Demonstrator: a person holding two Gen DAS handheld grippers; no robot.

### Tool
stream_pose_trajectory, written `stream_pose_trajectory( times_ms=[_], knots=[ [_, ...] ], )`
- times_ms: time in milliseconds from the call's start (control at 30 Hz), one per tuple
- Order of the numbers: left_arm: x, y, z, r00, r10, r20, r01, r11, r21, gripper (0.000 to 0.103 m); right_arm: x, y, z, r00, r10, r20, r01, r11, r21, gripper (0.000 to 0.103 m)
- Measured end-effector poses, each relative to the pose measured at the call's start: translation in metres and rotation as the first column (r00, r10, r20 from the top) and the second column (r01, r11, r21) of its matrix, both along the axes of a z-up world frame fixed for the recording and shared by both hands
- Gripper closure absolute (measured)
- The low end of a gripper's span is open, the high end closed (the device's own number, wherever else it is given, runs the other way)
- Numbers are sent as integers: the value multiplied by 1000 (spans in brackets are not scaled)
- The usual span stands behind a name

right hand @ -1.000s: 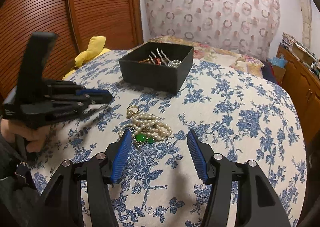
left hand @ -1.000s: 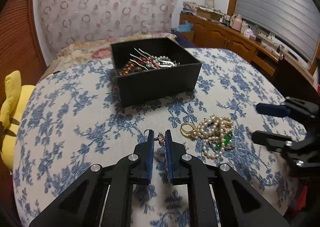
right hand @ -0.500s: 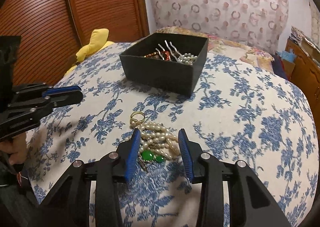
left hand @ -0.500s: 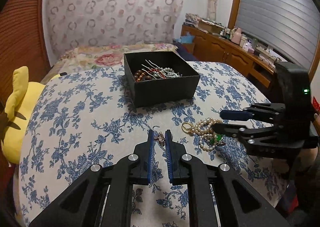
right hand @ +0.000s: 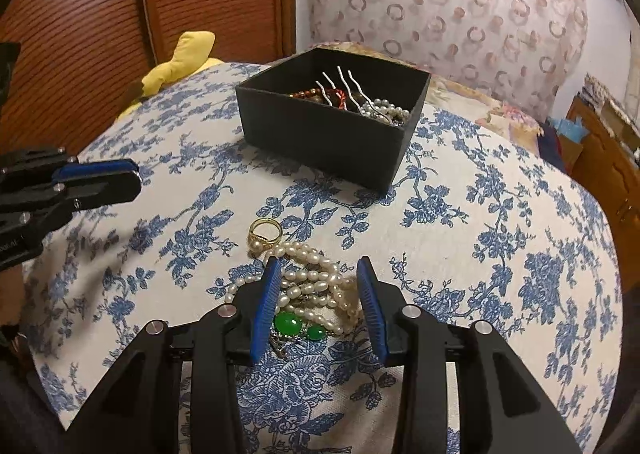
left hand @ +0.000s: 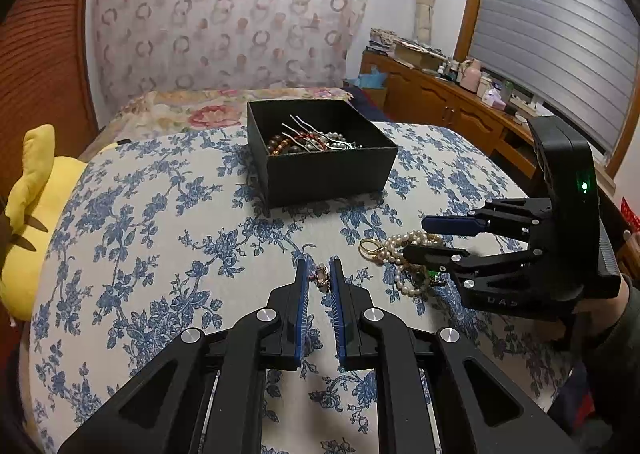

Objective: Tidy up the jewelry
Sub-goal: 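Grasp the gold earring with the left tool while the right tool grasps the pearl necklace, then lift the pearl necklace with the right tool while the left tool carries the earring to the box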

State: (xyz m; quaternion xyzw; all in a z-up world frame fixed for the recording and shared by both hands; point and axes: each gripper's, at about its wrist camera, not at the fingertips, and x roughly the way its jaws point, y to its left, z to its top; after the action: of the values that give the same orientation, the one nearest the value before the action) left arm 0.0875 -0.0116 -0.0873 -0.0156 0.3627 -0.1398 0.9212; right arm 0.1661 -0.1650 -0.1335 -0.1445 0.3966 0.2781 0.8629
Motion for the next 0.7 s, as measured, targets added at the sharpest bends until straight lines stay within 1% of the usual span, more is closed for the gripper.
stream_pose_trajectory(
  times_ms=[100,167,333,433,467,533,700],
  knots=[
    [-1,-1,-1,1000,-4,0,4,1000,0,93,7,-2,0,1000,-3,-19,3,1000,15,61],
    [-3,-2,-2,1000,-5,-1,5,1000,0,93,11,-2,1,1000,-9,-16,9,1000,6,61],
    [-4,-2,-2,1000,-4,0,4,1000,-2,93,17,-4,0,999,7,-51,-5,999,31,61],
    [-4,-2,-2,1000,-4,0,4,1000,-3,93,14,-4,0,998,26,-55,-24,999,34,62],
    [-4,-2,-2,1000,-4,0,4,1000,-2,93,12,-4,0,997,37,-61,-35,999,39,64],
    [-4,-2,-2,1000,-6,0,6,1000,-3,93,9,-3,1,996,56,-65,-53,998,46,73],
    [-4,-1,-1,1000,-5,2,5,1000,-3,93,5,-1,1,994,78,-76,-74,996,57,90]
  ],
)
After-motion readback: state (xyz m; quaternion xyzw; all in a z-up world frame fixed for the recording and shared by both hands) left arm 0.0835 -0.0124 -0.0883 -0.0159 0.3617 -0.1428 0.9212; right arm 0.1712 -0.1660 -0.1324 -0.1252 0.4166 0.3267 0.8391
